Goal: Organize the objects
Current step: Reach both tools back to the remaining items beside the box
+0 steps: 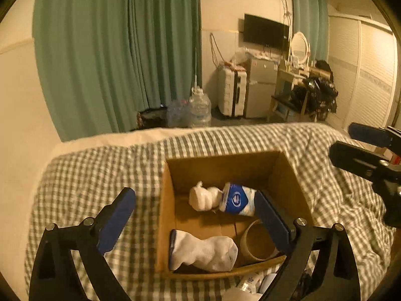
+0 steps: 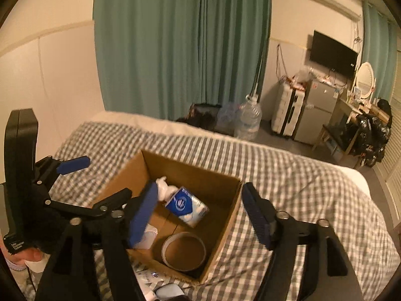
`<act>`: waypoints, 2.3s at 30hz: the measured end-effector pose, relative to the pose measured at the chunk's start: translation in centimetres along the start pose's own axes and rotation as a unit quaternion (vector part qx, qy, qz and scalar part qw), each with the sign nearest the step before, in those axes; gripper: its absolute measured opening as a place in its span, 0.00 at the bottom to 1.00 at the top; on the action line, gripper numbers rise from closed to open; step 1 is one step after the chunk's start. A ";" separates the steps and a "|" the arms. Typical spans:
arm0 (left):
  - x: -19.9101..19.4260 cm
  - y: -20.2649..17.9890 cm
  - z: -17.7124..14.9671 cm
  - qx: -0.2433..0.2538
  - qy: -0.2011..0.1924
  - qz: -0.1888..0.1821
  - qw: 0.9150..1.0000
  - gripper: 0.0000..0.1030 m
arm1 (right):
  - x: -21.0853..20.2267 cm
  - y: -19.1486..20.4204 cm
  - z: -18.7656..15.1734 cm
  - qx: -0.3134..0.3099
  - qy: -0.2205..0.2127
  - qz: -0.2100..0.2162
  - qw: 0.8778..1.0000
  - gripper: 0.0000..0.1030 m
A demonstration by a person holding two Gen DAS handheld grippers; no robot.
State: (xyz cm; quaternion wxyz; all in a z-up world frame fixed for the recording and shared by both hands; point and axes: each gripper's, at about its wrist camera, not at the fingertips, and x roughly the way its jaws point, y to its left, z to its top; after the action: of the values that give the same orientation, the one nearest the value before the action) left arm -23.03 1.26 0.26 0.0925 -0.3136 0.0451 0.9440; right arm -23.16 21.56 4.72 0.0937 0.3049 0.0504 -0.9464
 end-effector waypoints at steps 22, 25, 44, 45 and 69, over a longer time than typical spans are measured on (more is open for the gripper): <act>-10.4 -0.4 -4.6 -0.020 -0.029 0.016 0.999 1.00 | -9.3 2.2 -3.2 -0.020 -0.017 -0.003 1.000 0.98; -8.1 -1.0 -6.9 -0.016 0.007 0.024 1.000 1.00 | -8.7 2.3 -5.3 -0.007 -0.007 0.003 1.000 0.98; 0.2 0.0 -15.0 -0.072 0.128 0.020 0.989 1.00 | 3.4 1.9 -16.1 0.000 0.173 0.025 0.985 0.98; 0.2 0.0 -15.1 -0.071 0.129 0.020 0.989 1.00 | 3.6 2.1 -16.3 -0.004 0.178 0.024 0.984 0.98; 1.0 -4.5 -15.3 -0.027 0.134 -0.027 0.990 1.00 | 2.7 1.3 -16.1 -0.023 0.182 0.001 0.983 0.75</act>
State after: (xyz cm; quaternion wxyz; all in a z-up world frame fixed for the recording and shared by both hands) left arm -13.91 3.61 -12.70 0.1022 -0.4411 0.0229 0.8913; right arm -15.88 22.31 -9.88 0.0904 0.4698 0.0881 -0.8737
